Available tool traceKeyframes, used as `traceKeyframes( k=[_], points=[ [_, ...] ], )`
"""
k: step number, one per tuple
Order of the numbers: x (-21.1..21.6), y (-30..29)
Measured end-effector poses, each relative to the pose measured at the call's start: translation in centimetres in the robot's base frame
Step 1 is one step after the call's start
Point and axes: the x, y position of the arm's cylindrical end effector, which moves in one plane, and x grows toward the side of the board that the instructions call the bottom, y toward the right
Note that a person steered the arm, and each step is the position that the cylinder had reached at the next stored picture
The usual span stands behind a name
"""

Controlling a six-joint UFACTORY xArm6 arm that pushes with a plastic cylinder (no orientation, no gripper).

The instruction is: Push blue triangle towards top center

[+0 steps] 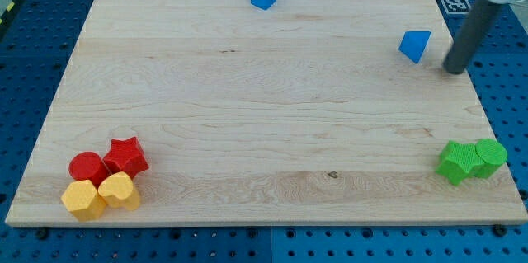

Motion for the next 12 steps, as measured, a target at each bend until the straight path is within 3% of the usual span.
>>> traceKeyframes(
  k=[1,3,4,6,10,12],
  points=[
    [0.0,3.6],
    [-0.9,-3.6],
    [-3.6,-6.3],
    [-4.4,-4.4],
    [-10.4,-16.7],
    [-10.5,-16.4]
  ],
)
